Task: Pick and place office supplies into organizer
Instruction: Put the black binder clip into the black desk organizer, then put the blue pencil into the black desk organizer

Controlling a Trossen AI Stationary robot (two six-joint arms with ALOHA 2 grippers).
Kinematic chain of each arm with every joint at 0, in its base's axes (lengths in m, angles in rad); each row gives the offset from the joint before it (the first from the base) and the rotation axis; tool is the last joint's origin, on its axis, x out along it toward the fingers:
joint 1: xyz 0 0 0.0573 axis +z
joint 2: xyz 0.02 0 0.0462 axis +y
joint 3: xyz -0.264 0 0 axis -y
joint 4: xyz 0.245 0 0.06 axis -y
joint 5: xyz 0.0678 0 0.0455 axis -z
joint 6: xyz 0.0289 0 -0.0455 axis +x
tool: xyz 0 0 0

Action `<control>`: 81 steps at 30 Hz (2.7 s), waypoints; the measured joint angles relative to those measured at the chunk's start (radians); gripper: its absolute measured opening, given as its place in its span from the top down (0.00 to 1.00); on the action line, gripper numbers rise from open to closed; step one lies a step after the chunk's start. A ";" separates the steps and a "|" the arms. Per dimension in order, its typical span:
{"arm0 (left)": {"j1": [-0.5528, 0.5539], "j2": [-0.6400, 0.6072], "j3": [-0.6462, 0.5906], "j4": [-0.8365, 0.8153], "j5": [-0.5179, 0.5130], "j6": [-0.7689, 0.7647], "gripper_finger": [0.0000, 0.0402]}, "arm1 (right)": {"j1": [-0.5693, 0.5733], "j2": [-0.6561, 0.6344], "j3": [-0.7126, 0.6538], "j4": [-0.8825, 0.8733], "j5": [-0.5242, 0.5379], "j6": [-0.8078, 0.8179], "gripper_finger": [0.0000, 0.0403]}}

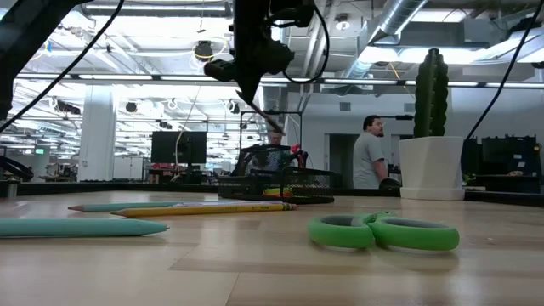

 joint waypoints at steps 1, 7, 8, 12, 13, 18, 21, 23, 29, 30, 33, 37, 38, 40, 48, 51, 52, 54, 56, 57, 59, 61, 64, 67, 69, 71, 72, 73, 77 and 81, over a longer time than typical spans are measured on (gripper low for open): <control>0.003 0.000 0.000 -0.012 0.000 0.049 1.00 | -0.001 0.000 0.000 0.000 0.001 0.000 0.63; 0.014 0.025 0.000 0.017 0.051 0.151 1.00 | -0.008 0.000 0.000 0.000 0.001 0.000 0.64; 0.015 0.036 0.000 0.019 0.056 0.154 1.00 | -0.008 0.000 0.000 0.000 0.001 0.000 0.64; 0.024 0.097 0.000 0.007 0.040 0.170 1.00 | -0.008 0.000 0.000 -0.001 0.001 0.000 0.64; 0.028 0.115 0.000 0.009 0.023 0.168 1.00 | -0.008 0.000 0.000 -0.001 0.001 0.000 0.64; 0.039 0.182 -0.001 0.059 -0.024 0.045 1.00 | -0.008 0.000 0.000 -0.004 0.001 0.000 0.64; 0.040 0.180 -0.001 0.075 0.000 -0.026 0.98 | -0.008 0.000 0.000 -0.010 0.001 0.000 0.64; 0.039 0.176 0.000 0.081 0.042 -0.042 0.95 | -0.008 0.000 0.000 -0.015 0.001 0.000 0.65; 0.036 0.170 0.001 0.057 0.106 -0.071 0.82 | -0.008 0.000 0.000 -0.022 0.001 -0.009 0.66; 0.036 0.170 0.001 0.057 0.108 -0.087 0.79 | -0.008 0.000 0.000 -0.024 0.001 -0.009 0.66; 0.023 0.170 0.001 0.046 0.079 -0.136 0.72 | -0.008 0.000 0.000 -0.024 0.001 -0.009 0.66; -0.004 0.167 0.016 -0.092 -0.013 -0.233 0.67 | -0.008 0.000 0.000 -0.024 0.001 -0.009 0.66; -0.013 0.167 0.017 -0.126 -0.016 -0.270 0.66 | -0.008 0.000 0.000 -0.024 0.001 -0.009 0.67; -0.029 0.169 0.017 -0.202 -0.001 -0.379 0.66 | -0.008 0.000 0.000 -0.024 0.001 -0.009 0.67; -0.091 0.070 0.053 -0.195 0.393 -0.751 0.65 | -0.013 0.000 0.000 -0.013 0.000 -0.009 0.67; -0.098 -0.020 0.052 -0.203 0.492 -0.845 0.65 | -0.013 0.000 0.000 -0.005 0.000 -0.003 0.67; -0.097 -0.056 0.052 -0.200 0.502 -0.882 0.65 | -0.013 0.000 0.000 -0.002 0.000 -0.002 0.67; -0.098 -0.126 0.052 -0.200 0.502 -0.939 0.65 | -0.013 0.000 0.000 -0.001 0.000 -0.002 0.67; -0.099 -0.200 0.052 -0.200 0.498 -0.969 0.65 | -0.013 0.000 0.000 -0.001 0.000 -0.002 0.67; -0.101 -0.237 0.052 -0.200 0.497 -0.989 0.65 | -0.013 0.000 0.000 -0.001 0.000 -0.002 0.67; -0.111 -0.308 0.049 -0.199 0.495 -1.067 0.65 | -0.013 0.000 0.000 0.001 0.000 -0.007 0.67; -0.137 -0.387 0.011 -0.186 0.465 -1.171 0.65 | -0.013 0.000 0.000 0.006 0.000 -0.008 0.67; -0.215 -0.499 -0.110 -0.169 0.352 -1.281 0.65 | -0.013 0.000 0.000 0.006 0.000 -0.010 0.67; -0.309 -0.620 -0.310 -0.111 0.274 -1.433 0.65 | -0.013 0.000 0.000 0.006 0.001 -0.015 0.67; -0.377 -0.717 -0.483 0.019 0.239 -1.527 0.65 | -0.016 0.000 0.000 0.007 0.002 -0.043 0.67; -0.443 -0.807 -0.681 0.218 0.217 -1.584 0.65 | -0.027 0.000 0.000 0.014 0.001 -0.078 0.67; -0.473 -0.845 -0.784 0.330 0.210 -1.607 0.65 | -0.035 0.000 0.000 0.024 0.001 -0.092 0.67; -0.498 -0.878 -0.885 0.458 0.211 -1.623 0.65 | -0.044 0.000 0.000 0.034 0.001 -0.103 0.67; -0.566 -0.950 -1.225 0.946 0.269 -1.641 0.65 | -0.076 0.000 0.000 0.064 -0.001 -0.107 0.67; -0.590 -0.947 -1.457 1.228 0.269 -1.645 0.65 | -0.094 0.000 0.000 0.087 -0.002 -0.106 0.67</control>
